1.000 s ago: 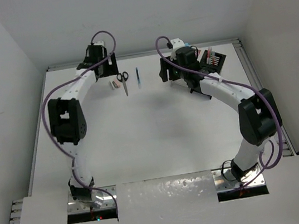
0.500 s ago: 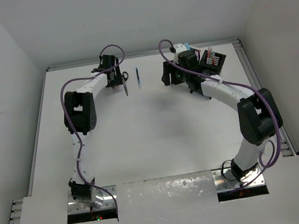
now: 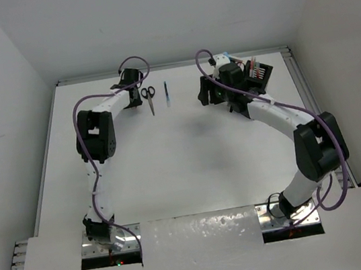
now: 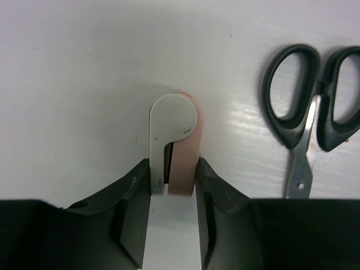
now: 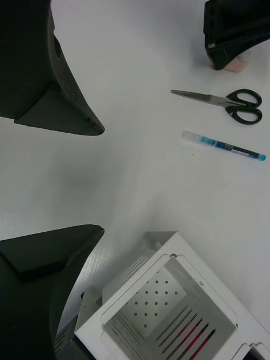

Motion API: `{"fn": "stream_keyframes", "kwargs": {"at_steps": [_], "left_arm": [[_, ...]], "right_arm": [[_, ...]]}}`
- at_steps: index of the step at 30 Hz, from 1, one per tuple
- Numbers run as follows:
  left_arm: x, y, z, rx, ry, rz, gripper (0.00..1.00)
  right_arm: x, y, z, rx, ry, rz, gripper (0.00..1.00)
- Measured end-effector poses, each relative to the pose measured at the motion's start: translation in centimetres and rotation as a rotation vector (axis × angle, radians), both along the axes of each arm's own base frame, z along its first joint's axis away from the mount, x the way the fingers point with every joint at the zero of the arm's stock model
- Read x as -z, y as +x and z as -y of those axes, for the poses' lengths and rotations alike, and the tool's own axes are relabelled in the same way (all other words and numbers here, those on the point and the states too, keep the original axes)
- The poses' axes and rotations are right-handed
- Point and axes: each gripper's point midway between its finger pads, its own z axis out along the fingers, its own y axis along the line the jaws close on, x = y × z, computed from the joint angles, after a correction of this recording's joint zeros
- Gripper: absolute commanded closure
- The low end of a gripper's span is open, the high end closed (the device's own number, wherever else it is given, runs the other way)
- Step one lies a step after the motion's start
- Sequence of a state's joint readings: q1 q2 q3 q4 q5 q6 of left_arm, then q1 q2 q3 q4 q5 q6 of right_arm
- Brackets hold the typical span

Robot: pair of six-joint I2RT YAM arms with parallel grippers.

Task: Sort the stationery into containers
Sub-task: Pick up the stapler from the center of the board, then place the stapler in the storage box.

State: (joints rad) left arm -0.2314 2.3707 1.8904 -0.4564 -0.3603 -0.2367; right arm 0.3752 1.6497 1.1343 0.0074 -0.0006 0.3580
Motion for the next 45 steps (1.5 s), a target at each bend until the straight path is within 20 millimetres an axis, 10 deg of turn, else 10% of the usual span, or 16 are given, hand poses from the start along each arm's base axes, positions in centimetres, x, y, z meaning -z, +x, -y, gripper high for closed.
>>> {"fn": "stream_keyframes", "kwargs": {"at_steps": [5, 11, 16, 21, 25, 31, 45], "left_arm": [[-1.4, -0.9, -0.6, 0.040, 0.044, -0.008, 1.00], [-11.1, 1.6, 1.6, 0.200, 0.103, 0.172, 1.00], [-22.0, 2.3, 10.0, 0.459, 0.043, 0.439, 1.00], [-27.3, -0.6, 21.6, 0.772, -0.135, 0.622, 1.00], [-27.7, -4.1, 29.9, 1.015, -0.259, 0.691, 1.00], [-24.8, -8.1, 37.0, 1.244, -0.372, 0.732, 1.00], [-15.5, -5.5, 39.7, 1.177, -0.401, 0.711, 1.00]], "right_arm": [[-0.6, -0.7, 0.7, 0.011, 0.004, 0.016, 0.36], [-2.9, -1.2, 2.1, 0.040, 0.025, 0.071, 0.35], [-5.7, -2.3, 5.0, 0.120, 0.064, 0.142, 0.34], [-7.0, -3.9, 8.7, 0.250, 0.084, 0.193, 0.34], [-7.1, -5.2, 11.0, 0.325, 0.071, 0.201, 0.33], [-7.2, -7.4, 12.5, 0.368, 0.057, 0.209, 0.33], [-6.4, -10.0, 14.1, 0.394, -0.008, 0.173, 0.31]]}}
